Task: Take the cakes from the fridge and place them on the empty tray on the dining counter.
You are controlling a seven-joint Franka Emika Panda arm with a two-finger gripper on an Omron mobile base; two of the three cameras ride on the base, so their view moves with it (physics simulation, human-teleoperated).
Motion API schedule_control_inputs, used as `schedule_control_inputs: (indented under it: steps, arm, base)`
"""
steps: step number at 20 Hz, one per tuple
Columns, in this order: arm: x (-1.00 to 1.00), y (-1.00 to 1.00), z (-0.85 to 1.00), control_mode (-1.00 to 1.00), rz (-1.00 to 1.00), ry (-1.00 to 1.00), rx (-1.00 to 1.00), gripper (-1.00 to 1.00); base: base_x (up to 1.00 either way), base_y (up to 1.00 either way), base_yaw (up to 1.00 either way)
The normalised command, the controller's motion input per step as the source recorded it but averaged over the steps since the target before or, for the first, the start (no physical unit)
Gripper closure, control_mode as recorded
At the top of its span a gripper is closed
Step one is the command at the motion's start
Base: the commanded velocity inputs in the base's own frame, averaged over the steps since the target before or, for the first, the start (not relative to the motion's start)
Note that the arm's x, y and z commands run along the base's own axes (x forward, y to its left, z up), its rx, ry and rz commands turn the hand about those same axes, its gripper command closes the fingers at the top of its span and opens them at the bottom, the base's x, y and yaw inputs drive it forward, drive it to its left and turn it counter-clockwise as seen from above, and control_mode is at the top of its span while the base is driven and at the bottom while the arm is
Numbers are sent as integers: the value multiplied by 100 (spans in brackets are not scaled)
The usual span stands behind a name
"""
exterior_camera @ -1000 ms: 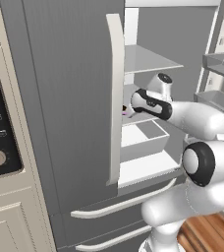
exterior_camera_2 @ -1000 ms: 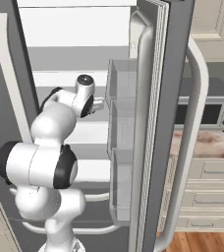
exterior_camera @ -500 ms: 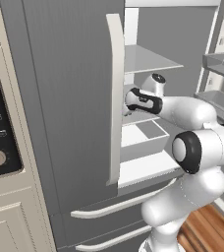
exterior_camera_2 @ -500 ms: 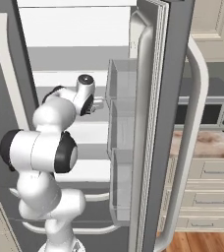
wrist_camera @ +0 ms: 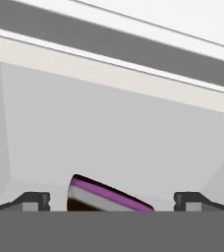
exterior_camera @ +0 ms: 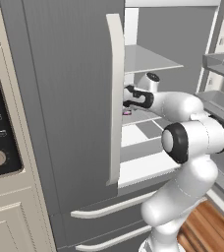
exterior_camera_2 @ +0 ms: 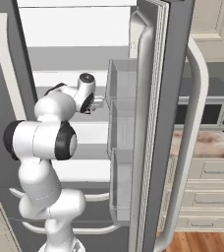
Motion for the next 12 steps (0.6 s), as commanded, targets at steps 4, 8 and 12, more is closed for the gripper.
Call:
schedule_control_inputs:
  steps: [4,8,12]
  arm:
    - [23,-10,-20,-100,5,0,0,-100]
    - [31,-12,-15,-100,6,0,0,-100]
    - [32,-13,-14,-100,9,0,0,-100]
  base:
    - [0,0,0]
    - [0,0,0]
    - [0,0,0]
